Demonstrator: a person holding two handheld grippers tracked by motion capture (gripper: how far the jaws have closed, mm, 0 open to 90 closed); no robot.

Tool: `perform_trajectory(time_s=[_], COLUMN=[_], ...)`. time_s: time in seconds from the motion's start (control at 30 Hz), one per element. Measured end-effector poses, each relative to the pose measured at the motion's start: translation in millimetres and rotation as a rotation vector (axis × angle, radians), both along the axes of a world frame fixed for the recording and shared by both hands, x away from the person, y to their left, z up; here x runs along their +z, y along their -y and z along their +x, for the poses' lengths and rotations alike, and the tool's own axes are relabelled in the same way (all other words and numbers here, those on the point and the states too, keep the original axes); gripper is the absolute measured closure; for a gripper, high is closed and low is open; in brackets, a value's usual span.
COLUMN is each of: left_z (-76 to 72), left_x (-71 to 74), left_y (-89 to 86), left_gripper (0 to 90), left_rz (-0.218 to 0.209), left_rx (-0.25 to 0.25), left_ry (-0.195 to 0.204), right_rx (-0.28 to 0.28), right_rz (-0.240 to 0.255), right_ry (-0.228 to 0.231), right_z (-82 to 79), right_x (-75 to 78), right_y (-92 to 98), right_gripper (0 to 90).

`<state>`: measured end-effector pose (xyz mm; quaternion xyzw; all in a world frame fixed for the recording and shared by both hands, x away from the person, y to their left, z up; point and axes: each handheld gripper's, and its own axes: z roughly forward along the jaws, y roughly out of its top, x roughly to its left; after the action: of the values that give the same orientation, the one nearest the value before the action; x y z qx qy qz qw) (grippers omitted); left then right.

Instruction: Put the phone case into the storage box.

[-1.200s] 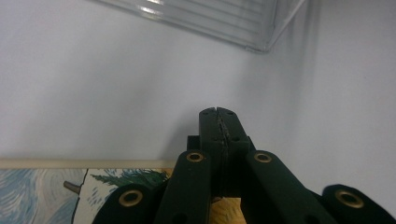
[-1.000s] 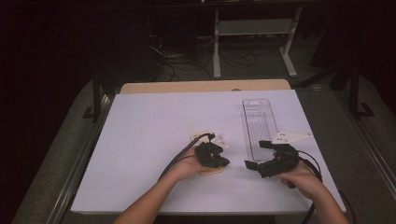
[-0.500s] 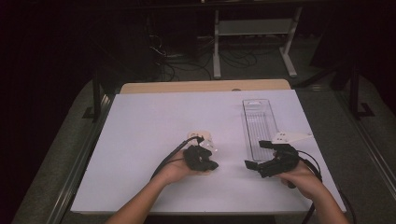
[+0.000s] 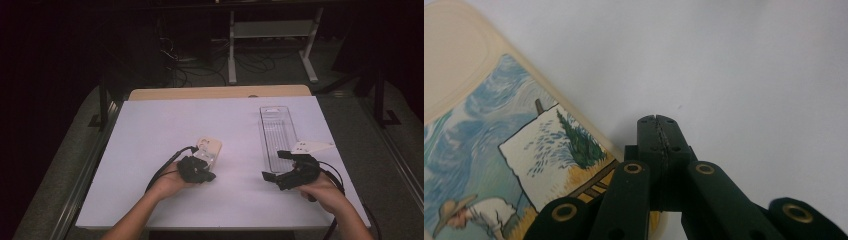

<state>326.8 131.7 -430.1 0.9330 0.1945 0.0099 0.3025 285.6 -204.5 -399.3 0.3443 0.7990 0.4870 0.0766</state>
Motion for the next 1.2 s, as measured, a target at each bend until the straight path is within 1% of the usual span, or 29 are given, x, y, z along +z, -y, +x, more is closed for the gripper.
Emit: perform_trajectory(time_s=[0.03,0.07,0.1,0.13,0.17,0.2,0.23,0.27,0.4,0.47,0.53,0.57,0.6,0.67,0.73,0.77,0.8,0.83,0.87,0.9,0.93,0.97,1.0,1.03,1.07,1.1,1.13,1.17,1.2], left_z=[0.0,0.0,0.9,1.5,1.5,2.3,2.3,3.0,3.3,2.6,3.0,1.7,1.4,-1.1,-3.3,-4.5,-5.7,-5.7,-7.9,-7.9,-10.4,-11.3,-13.1,-13.1,-15.5,-15.5,-18.5,-18.5,-22.1], left_x=[0.0,-0.3,0.6,0.9,0.9,0.4,0.4,0.4,-1.0,-0.3,4.6,5.5,8.4,13.5,18.9,21.4,23.4,23.4,27.2,27.2,28.6,32.3,33.3,33.3,35.7,35.7,37.5,37.5,38.8], left_y=[0.0,-6.0,-10.1,-14.6,-14.6,-21.1,-21.1,-25.8,-30.0,-30.2,-33.2,-33.2,-35.1,-37.9,-42.9,-45.9,-49.2,-49.2,-56.7,-56.7,-60.8,-69.8,-73.3,-73.3,-80.2,-80.2,-87.6,-87.6,-94.7], left_gripper=[90.0,90.0,90.0,90.0,90.0,90.0,90.0,90.0,90.0,90.0,90.0,89.9,89.9,89.7,85.1,81.8,79.8,78.2,75.7,74.4,74.4,69.8,68.6,66.5,64.0,61.1,58.4,55.9,52.4], left_rz=[0.000,0.000,0.017,0.021,0.021,0.016,0.016,0.022,0.025,0.011,0.006,-0.021,-0.027,-0.058,-0.086,-0.103,-0.117,-0.117,-0.136,-0.136,-0.158,-0.153,-0.166,-0.166,-0.176,-0.176,-0.193,-0.193,-0.203], left_rx=[0.000,0.018,0.015,0.029,0.029,0.053,0.053,0.067,0.070,0.081,0.067,0.083,0.074,0.085,0.080,0.089,0.095,0.095,0.099,0.099,0.126,0.121,0.134,0.134,0.152,0.152,0.175,0.175,0.197], left_ry=[0.000,0.011,0.017,0.018,0.018,0.021,0.021,0.022,0.023,0.029,0.035,0.032,0.030,0.027,0.025,0.024,0.031,0.031,0.044,0.044,0.035,0.064,0.063,0.063,0.081,0.081,0.087,0.087,0.099], right_rx=[0.000,0.000,-0.001,-0.003,-0.003,-0.003,-0.003,-0.004,-0.006,-0.004,-0.004,-0.006,-0.006,-0.006,-0.005,-0.004,-0.003,-0.003,-0.004,-0.004,-0.004,-0.005,-0.005,-0.005,-0.006,-0.006,-0.006,-0.006,-0.006], right_rz=[0.000,0.000,0.001,0.002,0.002,0.002,0.002,0.001,0.004,0.002,0.002,0.004,0.005,0.006,0.005,0.003,0.004,0.004,0.004,0.004,0.003,0.002,0.002,0.002,0.002,0.003,0.002,0.002,0.002], right_ry=[0.000,0.000,0.000,-0.002,0.000,-0.002,-0.002,-0.002,-0.004,-0.003,-0.003,-0.005,-0.005,-0.004,-0.004,-0.002,-0.001,-0.001,-0.003,-0.003,-0.003,-0.002,-0.003,-0.002,-0.002,-0.002,-0.002,-0.002,-0.001], right_z=[0.0,0.0,-0.1,-0.2,-0.1,-0.1,-0.1,-0.1,0.0,0.0,0.0,0.0,0.0,0.0,0.0,0.0,0.1,0.1,0.0,0.0,0.0,-0.1,-0.2,-0.1,-0.1,-0.2,-0.2,-0.2,-0.2], right_x=[0.0,0.0,0.0,0.1,0.0,0.1,0.1,0.1,0.1,0.1,0.1,0.1,0.1,0.1,0.1,0.0,0.0,0.0,0.0,0.0,0.0,0.0,0.0,0.0,0.0,0.0,0.0,0.0,0.0], right_y=[0.0,-0.1,-0.1,-0.2,0.0,-0.1,-0.1,-0.1,-0.2,-0.1,-0.1,-0.2,-0.2,-0.1,0.0,0.1,0.1,0.1,0.0,0.0,0.0,-0.1,-0.1,-0.1,-0.1,-0.1,-0.1,-0.1,-0.1], right_gripper=[0.4,0.4,0.4,0.4,0.4,0.4,0.4,0.4,0.4,0.4,0.4,0.4,0.4,0.4,0.4,0.4,0.4,0.4,0.4,0.4,0.4,0.4,0.4,0.4,0.4,0.4,0.4,0.4,0.4])
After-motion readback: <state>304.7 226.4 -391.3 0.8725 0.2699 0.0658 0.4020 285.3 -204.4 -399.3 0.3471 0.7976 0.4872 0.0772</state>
